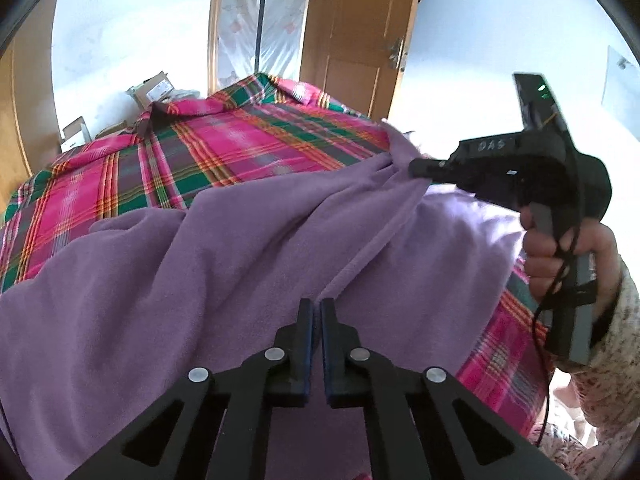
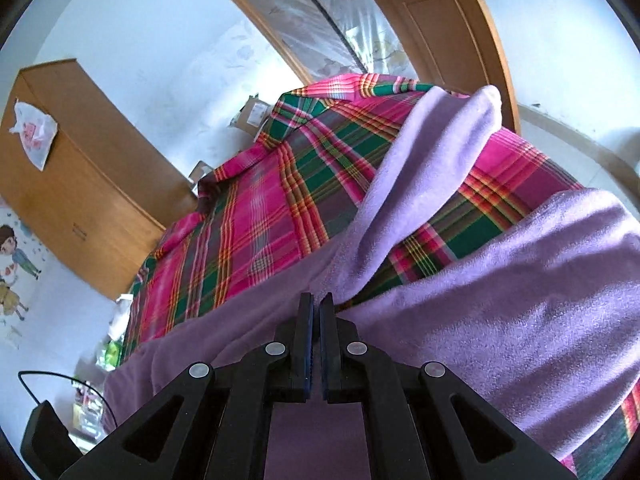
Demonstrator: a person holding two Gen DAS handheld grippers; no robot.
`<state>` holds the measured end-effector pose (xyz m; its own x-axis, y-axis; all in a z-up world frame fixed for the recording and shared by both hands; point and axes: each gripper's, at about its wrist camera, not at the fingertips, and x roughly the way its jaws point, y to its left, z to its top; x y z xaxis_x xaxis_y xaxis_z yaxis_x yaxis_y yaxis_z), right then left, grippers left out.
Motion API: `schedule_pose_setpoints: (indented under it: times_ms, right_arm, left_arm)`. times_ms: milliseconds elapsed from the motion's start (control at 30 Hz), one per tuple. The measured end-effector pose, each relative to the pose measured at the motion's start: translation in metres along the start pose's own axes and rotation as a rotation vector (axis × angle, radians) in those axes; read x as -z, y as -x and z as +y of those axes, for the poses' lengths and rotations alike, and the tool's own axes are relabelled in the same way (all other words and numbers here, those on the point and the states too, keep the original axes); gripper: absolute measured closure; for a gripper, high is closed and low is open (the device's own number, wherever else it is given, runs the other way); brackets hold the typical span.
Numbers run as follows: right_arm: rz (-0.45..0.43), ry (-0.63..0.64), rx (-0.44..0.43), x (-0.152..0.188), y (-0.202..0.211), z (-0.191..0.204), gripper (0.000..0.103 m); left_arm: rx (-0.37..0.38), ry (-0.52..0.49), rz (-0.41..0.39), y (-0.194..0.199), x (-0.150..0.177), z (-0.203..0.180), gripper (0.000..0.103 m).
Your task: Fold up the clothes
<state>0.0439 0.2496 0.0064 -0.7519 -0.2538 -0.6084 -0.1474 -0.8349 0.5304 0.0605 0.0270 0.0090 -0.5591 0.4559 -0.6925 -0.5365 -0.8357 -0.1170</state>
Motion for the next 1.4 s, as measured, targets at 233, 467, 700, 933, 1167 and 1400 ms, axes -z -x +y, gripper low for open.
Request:
schedule_pose_setpoints:
  times_ms: [233, 467, 700, 933, 1167, 1400]
  right_arm:
    - [0.028, 0.04, 0.088, -0.012, -0.013, 0.003, 0.091]
    - [0.04, 0.11, 0.214, -0.037, -0.032, 0.006, 0.078]
    - [0.049, 0.128, 0.263, -0.048, -0.043, 0.002, 0.091]
    - [0.008, 0.12, 0.245, -0.051, -0.035, -0.001, 0.097]
    - [-0.1, 0.123, 0.207, -0.051, 0.001, 0.003, 0.098]
    - [-0.187, 0.133, 0.196, -0.047, 0.04, 0.011, 0.098]
  left_arm:
    - [0.017, -0.018, -0.007, 0.001, 0.003, -0.006, 0.099]
    - [0.028, -0.02, -0.008, 0.003, 0.004, -0.005, 0.099]
    - [0.033, -0.017, -0.003, 0.002, 0.005, -0.005, 0.099]
    - [0.026, -0.012, 0.006, 0.0, 0.005, -0.004, 0.1]
    - [0.019, -0.004, -0.04, 0.013, 0.0, -0.005, 0.1]
    - [0.011, -0.024, -0.094, 0.035, -0.002, -0.017, 0.1]
